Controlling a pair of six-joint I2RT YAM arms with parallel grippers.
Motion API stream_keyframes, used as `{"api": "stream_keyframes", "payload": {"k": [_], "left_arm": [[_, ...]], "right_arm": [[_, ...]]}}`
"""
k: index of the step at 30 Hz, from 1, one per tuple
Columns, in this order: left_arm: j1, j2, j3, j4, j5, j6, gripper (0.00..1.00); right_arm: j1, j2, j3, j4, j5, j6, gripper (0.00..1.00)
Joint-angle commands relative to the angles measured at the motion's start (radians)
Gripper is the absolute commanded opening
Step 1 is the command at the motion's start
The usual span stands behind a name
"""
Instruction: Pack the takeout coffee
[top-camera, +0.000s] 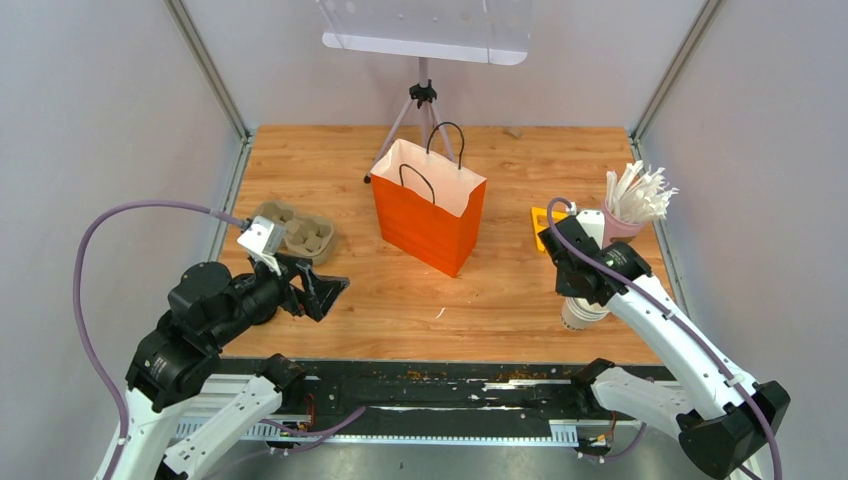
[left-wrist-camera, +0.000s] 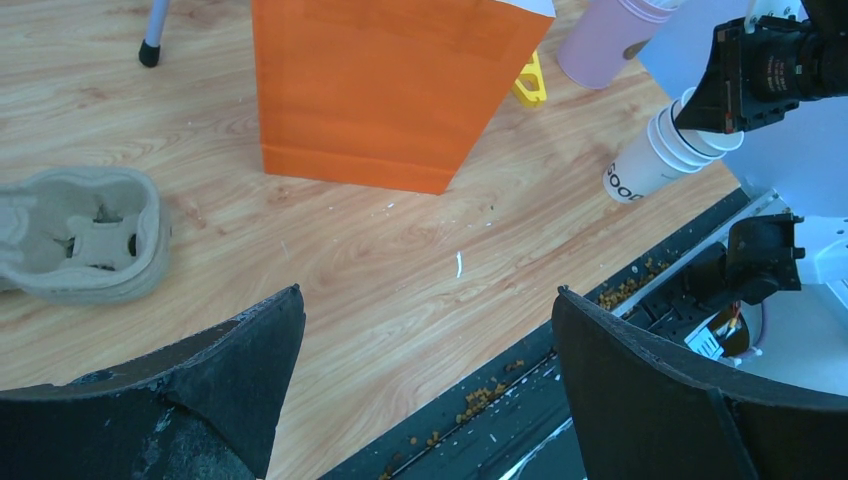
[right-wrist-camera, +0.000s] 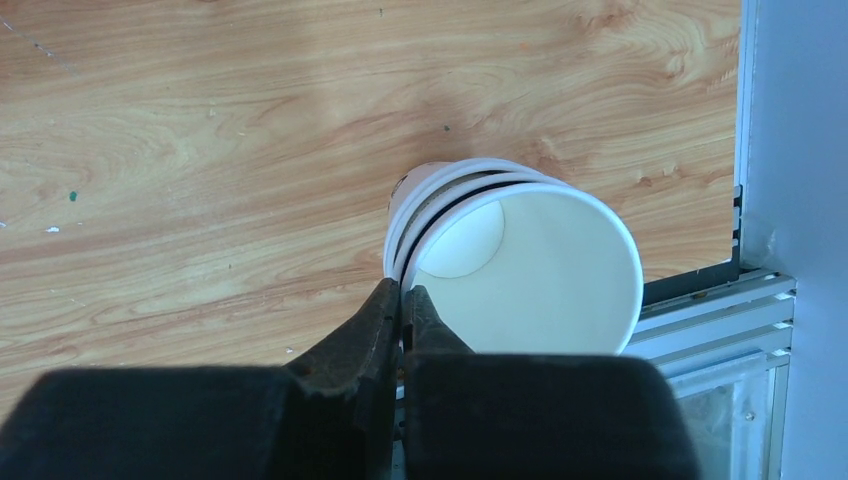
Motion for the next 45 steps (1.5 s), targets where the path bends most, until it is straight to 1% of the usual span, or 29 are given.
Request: {"api": "stream_keyframes", "payload": {"k": [1, 5, 10, 15, 20, 23, 28, 30, 34, 38, 42, 45], "left_arm": [[-0.005, -0.008, 0.009, 0.008, -0.014, 0.000, 1.00], [-0.004, -0.002, 0.009, 0.008, -0.007, -0.003, 1.00], [-0.004, 0.001, 0.012, 0.007, -0.016, 0.014, 1.00], [-0.004, 0.006, 0.037, 0.002, -0.038, 0.016, 1.00], [-0.005, 0.006, 0.034, -0.027, -0.070, 0.005, 1.00], [-0.004, 0.013, 0.044, -0.052, -0.114, 0.003, 1.00], [-0.005, 0.064, 0.116, -0.127, -0.271, 0.003, 1.00], [-0.005, 0.084, 0.136, -0.140, -0.298, -0.005, 1.00], [-0.005, 0.106, 0.134, -0.136, -0.320, -0.034, 1.00], [-0.005, 0.127, 0.118, -0.144, -0.353, -0.066, 1.00], [-0.005, 0.163, 0.123, -0.178, -0.392, -0.102, 1.00], [-0.005, 0.194, 0.136, -0.202, -0.441, -0.130, 1.00]], "right_arm": [[-0.004, -0.003, 0.059, 0.010, 0.017, -0.023, 0.00], [-0.004, 0.008, 0.102, -0.021, 0.073, -0.026, 0.00], [-0.005, 0.017, 0.132, -0.015, 0.052, -0.046, 0.00], [-0.004, 0.059, 0.166, -0.057, 0.080, -0.051, 0.00], [-0.005, 0.072, 0.270, -0.122, 0.091, -0.070, 0.00], [-0.004, 0.057, 0.318, -0.150, 0.079, -0.107, 0.00], [-0.005, 0.041, 0.414, -0.185, 0.043, -0.149, 0.00], [-0.005, 0.037, 0.455, -0.184, 0.006, -0.188, 0.00], [-0.003, 0.010, 0.492, -0.105, -0.129, -0.290, 0.00], [0.010, -0.032, 0.431, 0.029, -0.327, -0.367, 0.00], [0.081, -0.040, 0.377, 0.140, -0.412, -0.387, 0.00], [0.177, -0.036, 0.319, 0.237, -0.446, -0.415, 0.00]]}}
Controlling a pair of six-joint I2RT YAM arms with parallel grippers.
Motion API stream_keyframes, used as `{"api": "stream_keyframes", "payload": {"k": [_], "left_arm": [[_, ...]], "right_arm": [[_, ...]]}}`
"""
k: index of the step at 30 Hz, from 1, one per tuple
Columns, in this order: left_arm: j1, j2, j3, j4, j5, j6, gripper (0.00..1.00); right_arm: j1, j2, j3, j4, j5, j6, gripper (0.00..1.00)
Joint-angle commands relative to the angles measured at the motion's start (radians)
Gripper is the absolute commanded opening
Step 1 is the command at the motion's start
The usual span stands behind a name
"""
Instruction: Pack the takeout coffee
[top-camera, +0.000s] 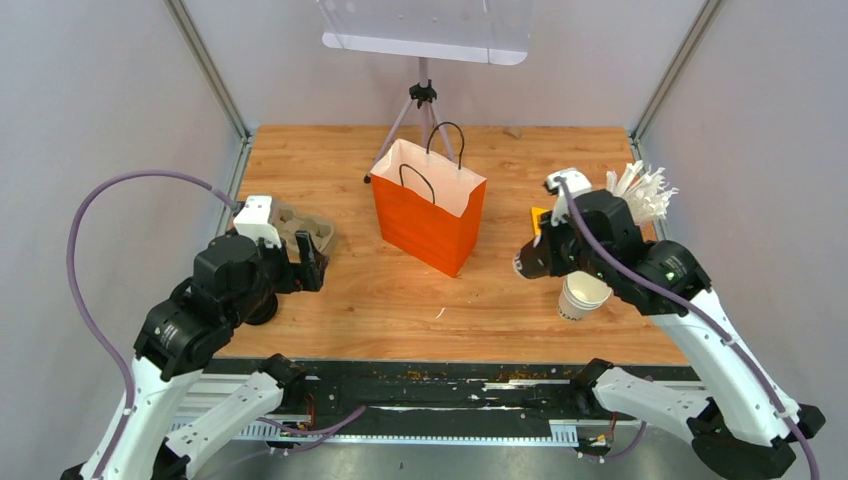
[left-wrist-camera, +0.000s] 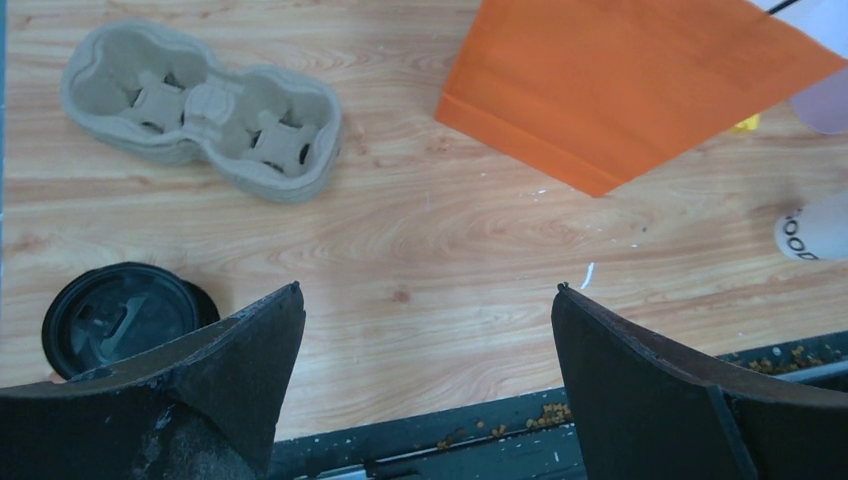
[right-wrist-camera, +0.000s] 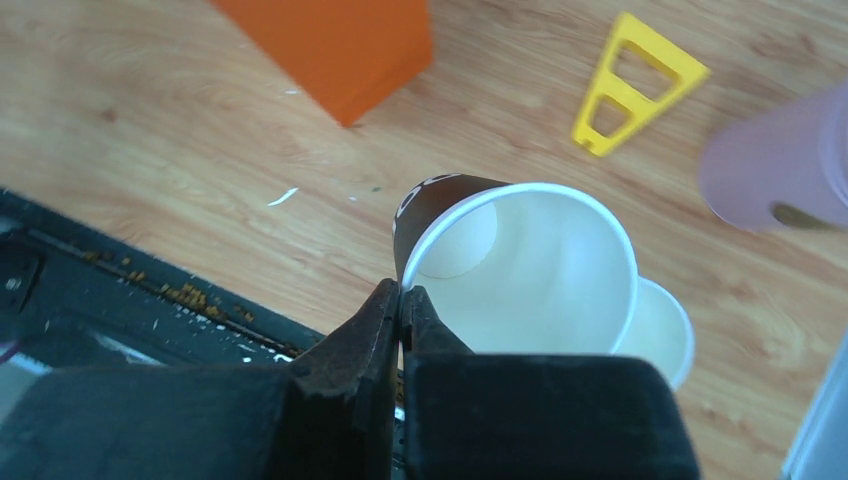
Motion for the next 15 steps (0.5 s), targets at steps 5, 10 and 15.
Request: {"api": "stream_keyframes", "payload": {"k": [5, 10, 15], "left_arm": [[-0.004, 0.059, 0.024, -0.090, -0.214, -0.171, 1.00], [-0.003, 0.054, 0.011, -0.122, -0.288, -0.242, 1.00], [-0.003, 0.074, 0.017, -0.159, -0.354, -0.257, 1.00]], "right_arm": [[0.279, 0.054, -0.182, 0.353, -0.075, -0.145, 0.00], [0.443, 0.151, -0.254, 0.488, 0.001, -0.258, 0.01], [0.571, 0.231, -0.301, 0.627, 0.013, -0.434, 0.01]]}}
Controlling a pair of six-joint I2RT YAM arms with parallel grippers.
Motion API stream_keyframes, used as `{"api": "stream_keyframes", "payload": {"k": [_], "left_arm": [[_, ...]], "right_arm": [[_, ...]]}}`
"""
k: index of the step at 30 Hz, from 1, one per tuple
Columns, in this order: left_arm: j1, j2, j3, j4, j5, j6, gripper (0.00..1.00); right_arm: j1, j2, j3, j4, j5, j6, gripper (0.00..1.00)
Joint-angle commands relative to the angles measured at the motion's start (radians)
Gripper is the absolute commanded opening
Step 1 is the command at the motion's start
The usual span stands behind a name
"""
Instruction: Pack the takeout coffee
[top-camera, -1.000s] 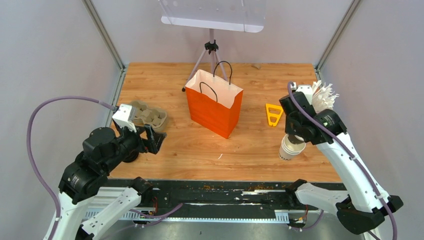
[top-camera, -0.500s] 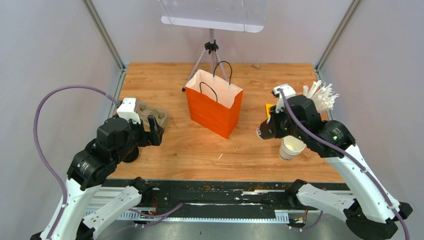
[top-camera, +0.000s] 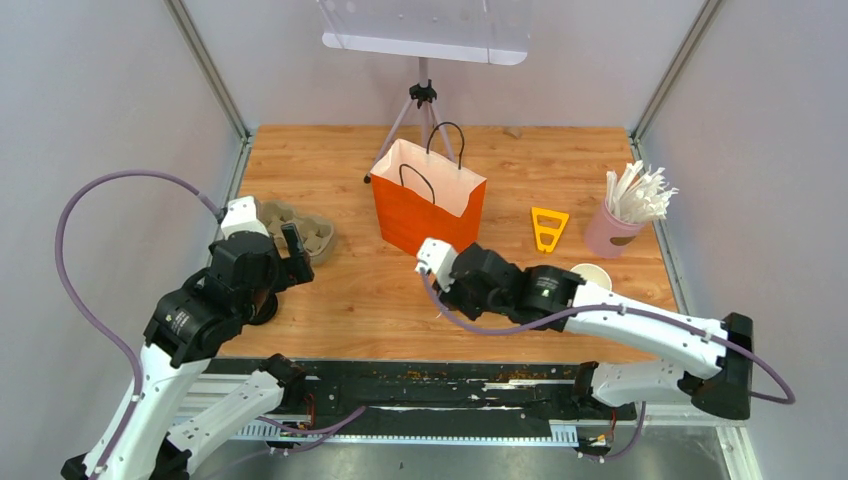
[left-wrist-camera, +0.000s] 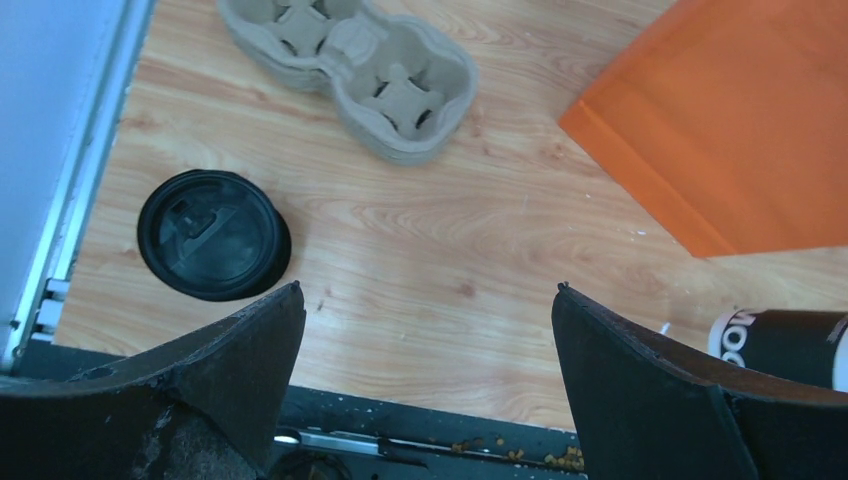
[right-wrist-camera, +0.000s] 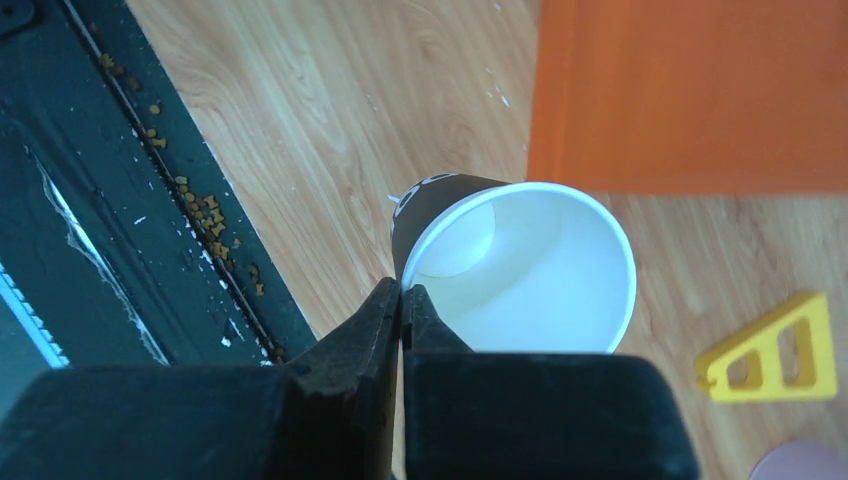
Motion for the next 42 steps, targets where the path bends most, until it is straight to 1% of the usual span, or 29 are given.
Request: {"api": "stream_keyframes", "payload": {"k": [1, 4, 6, 10, 13, 17, 21, 31, 33, 37, 40, 42], "left_arm": [[-0.003, 0.018, 0.011, -0.023, -0.104, -0.042, 1.00], [-0.004, 0.026, -0.018, -0.003, -0.095, -0.026, 1.00], [-0.003, 0.026, -0.036, -0.001, -0.098, -0.034, 1.00], [-0.003, 0.016, -0.073, 0.016, -0.068, -0.033, 1.00], [-0.003, 0.015, -0.102, 0.030, -0.060, -0.025, 1.00], [-0.004, 0.016, -0.144, 0.049, -0.061, -0.032, 1.00], [-0.004, 0.026, -0.175, 0.061, -0.051, -0.076, 0.99], [-0.002, 0.012, -0.254, 0.066, -0.079, -0.183, 0.99], [-0.002, 0.011, -0.260, 0.060, -0.086, -0.198, 0.99], [0.010, 0.022, -0.253, 0.041, -0.099, -0.210, 0.97], [0.061, 0.039, -0.254, 0.028, -0.079, -0.220, 0.86], [0.119, 0.042, -0.266, 0.030, -0.051, -0.224, 0.83]], "right_arm": [[0.094, 0.054, -0.018, 0.207, 0.038, -0.203, 0.01], [0.153, 0.108, -0.012, 0.227, 0.074, -0.275, 0.01], [0.171, 0.144, -0.006, 0.214, 0.077, -0.305, 0.01], [0.178, 0.223, 0.063, 0.089, 0.023, -0.287, 0.02], [0.182, 0.258, 0.068, 0.053, 0.018, -0.276, 0.02], [0.183, 0.266, 0.036, 0.071, 0.014, -0.268, 0.03], [0.184, 0.248, 0.018, 0.107, 0.012, -0.261, 0.08], [0.184, 0.236, 0.004, 0.087, 0.016, -0.256, 0.11], [0.183, 0.234, 0.018, 0.068, 0.004, -0.248, 0.15], [0.184, 0.213, 0.069, 0.024, -0.018, -0.212, 0.28], [0.184, 0.169, 0.092, 0.019, -0.050, -0.185, 0.38], [0.184, 0.123, 0.088, 0.047, -0.058, -0.165, 0.42]]}}
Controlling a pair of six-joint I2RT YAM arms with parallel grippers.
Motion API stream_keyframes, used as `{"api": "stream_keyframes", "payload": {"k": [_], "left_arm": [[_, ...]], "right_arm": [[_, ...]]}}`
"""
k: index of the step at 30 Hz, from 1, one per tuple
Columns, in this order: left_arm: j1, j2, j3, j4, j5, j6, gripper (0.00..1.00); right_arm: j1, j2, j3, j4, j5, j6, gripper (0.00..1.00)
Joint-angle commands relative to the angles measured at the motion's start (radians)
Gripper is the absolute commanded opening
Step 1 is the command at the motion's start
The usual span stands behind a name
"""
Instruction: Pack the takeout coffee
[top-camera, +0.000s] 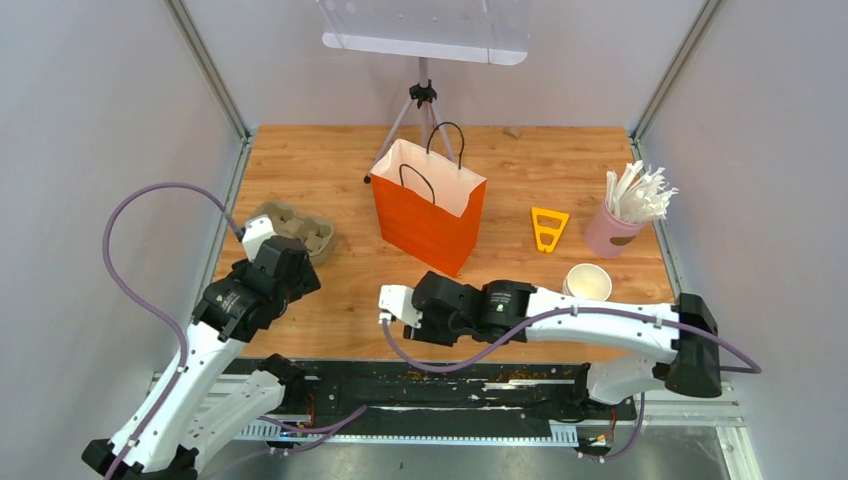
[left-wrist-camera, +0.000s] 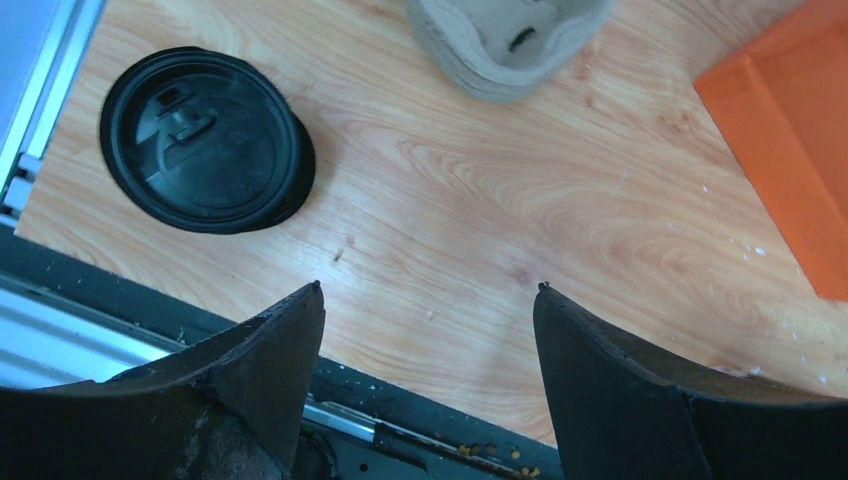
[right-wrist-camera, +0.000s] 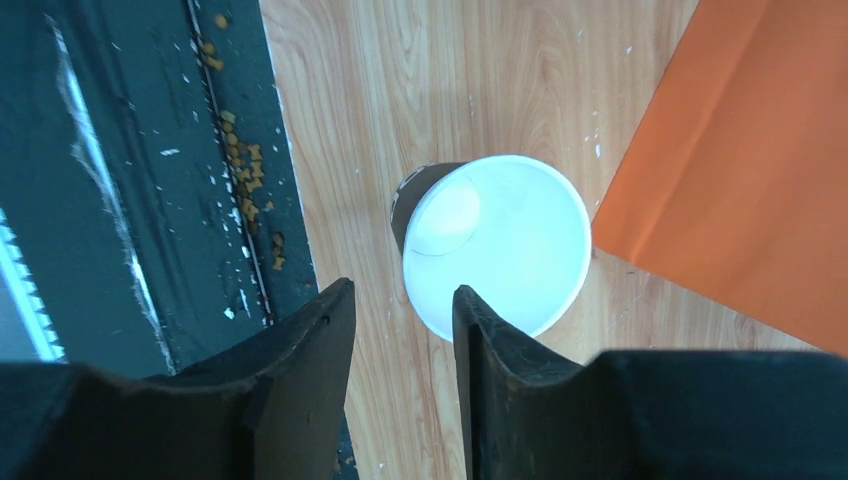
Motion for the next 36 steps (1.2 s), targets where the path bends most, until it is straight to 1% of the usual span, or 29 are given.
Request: {"api": "stream_keyframes", "payload": {"k": [1, 4, 8, 13, 16, 19, 21, 25, 29, 32, 36], "left_arm": [[0.119, 0.011, -0.014, 0.004, 0.017, -0.039, 0.83], [0.201, 0.024, -0.014, -0.002, 0.004, -0.036, 0.84], [0.311, 0.078, 0.017, -0.055, -0.056, -0.083, 0.84], [0.460, 0.124, 0.041, -0.072, -0.070, -0.088, 0.83], [0.523, 0.137, 0.043, -0.102, -0.116, -0.151, 0.80], [0.606, 0.150, 0.033, -0.083, -0.164, -0.186, 0.78], [0.644, 0.160, 0.020, -0.039, -0.185, -0.190, 0.78], [0.686, 0.200, -0.015, 0.025, -0.206, -0.179, 0.76], [0.704, 0.232, -0.073, 0.069, -0.164, -0.172, 0.75], [0.706, 0.238, -0.108, 0.087, -0.155, -0.169, 0.69], [0.707, 0.234, -0.137, 0.139, -0.129, -0.121, 0.66]], "right_arm": [[0.007, -0.130, 0.049, 0.046, -0.040, 0.062, 0.44], [0.007, -0.201, 0.029, 0.093, -0.024, 0.101, 0.49], [0.007, -0.290, -0.008, 0.148, 0.006, 0.144, 0.54], [0.006, -0.390, -0.059, 0.216, 0.004, 0.144, 0.54], [0.006, -0.418, -0.072, 0.229, -0.010, 0.142, 0.55], [0.007, -0.425, -0.072, 0.225, -0.017, 0.138, 0.55], [0.006, -0.420, -0.064, 0.213, -0.031, 0.132, 0.55], [0.006, -0.397, -0.025, 0.160, -0.057, 0.119, 0.54], [0.007, -0.366, 0.027, 0.097, -0.065, 0.126, 0.53], [0.007, -0.364, 0.037, 0.091, -0.064, 0.149, 0.53], [0.007, -0.369, 0.032, 0.102, -0.055, 0.186, 0.53]]}}
